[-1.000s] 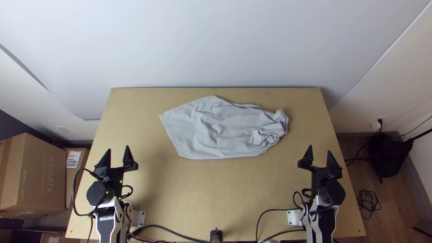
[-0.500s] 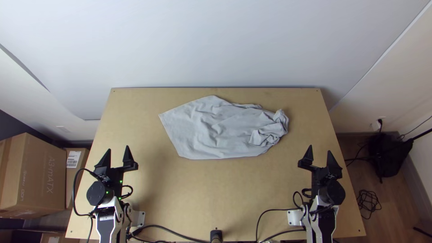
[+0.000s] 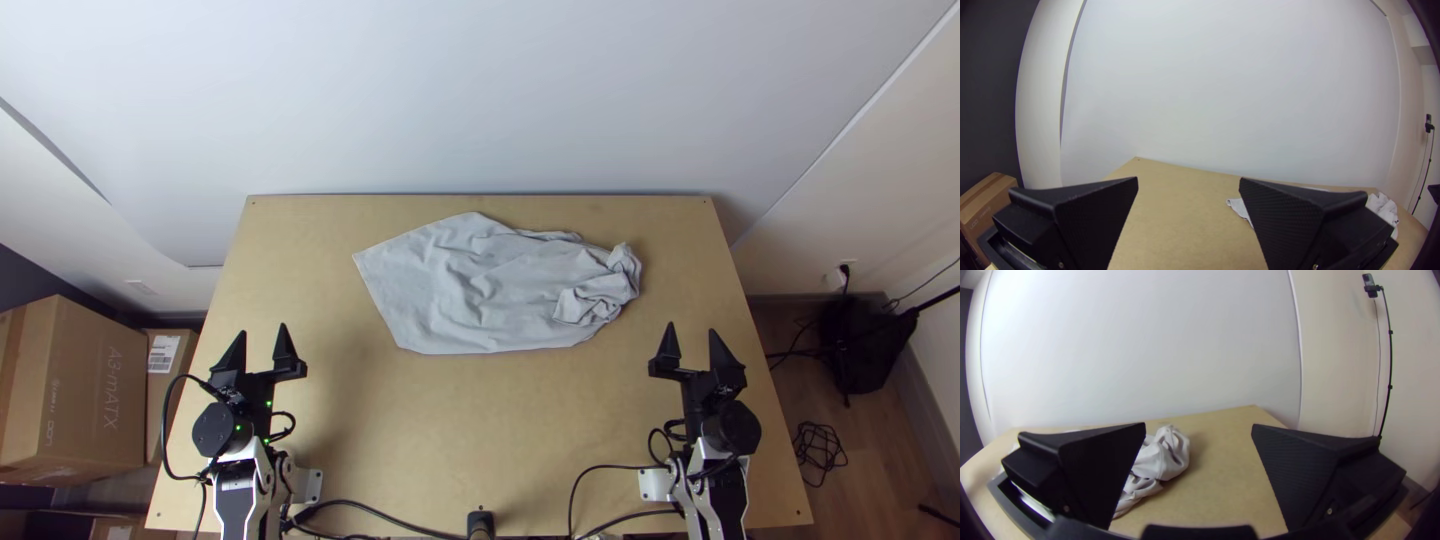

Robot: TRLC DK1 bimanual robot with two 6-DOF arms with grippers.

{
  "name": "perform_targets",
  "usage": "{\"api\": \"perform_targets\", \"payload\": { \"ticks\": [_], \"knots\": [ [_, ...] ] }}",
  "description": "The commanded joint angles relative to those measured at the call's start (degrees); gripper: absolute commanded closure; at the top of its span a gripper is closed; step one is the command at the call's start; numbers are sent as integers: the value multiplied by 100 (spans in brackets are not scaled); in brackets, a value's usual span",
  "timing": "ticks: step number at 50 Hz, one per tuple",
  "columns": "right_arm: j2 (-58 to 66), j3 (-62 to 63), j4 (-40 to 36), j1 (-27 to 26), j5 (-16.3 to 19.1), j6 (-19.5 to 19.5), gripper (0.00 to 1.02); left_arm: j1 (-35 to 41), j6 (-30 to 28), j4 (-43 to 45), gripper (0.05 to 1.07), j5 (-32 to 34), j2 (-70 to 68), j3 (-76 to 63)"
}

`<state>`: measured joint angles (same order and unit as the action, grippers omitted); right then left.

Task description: Fold the t-shirt

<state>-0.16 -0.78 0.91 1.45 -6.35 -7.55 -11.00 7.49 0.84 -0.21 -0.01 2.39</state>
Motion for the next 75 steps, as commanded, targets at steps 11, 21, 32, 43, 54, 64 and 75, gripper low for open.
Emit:
{"api": "perform_targets", "payload": {
  "ticks": [11, 21, 32, 43, 54, 64, 75],
  "knots": [
    [-1, 42, -47, 417, 64, -133, 5, -33, 34, -137, 10, 56, 1, -222],
    [-10, 42, -56, 602, 72, -308, 5, 46, 51, -146, 10, 65, 1, -222],
    [-28, -89, 85, 619, -147, 52, 5, -323, -476, 303, 10, 47, -16, -239],
    [-1, -687, 331, 584, -138, -238, 5, -613, -740, 540, 10, 82, -8, 297],
    [227, -1460, 340, 646, -138, -308, 5, -95, -617, 470, 10, 91, 370, 1184],
    [1458, -2770, 278, 786, -138, -308, 5, -60, -300, 329, 10, 91, 1908, 2714],
    [2820, -4159, 59, 962, -103, -308, 5, -16, -212, -163, 10, 91, 3200, 4217]
  ]
}}
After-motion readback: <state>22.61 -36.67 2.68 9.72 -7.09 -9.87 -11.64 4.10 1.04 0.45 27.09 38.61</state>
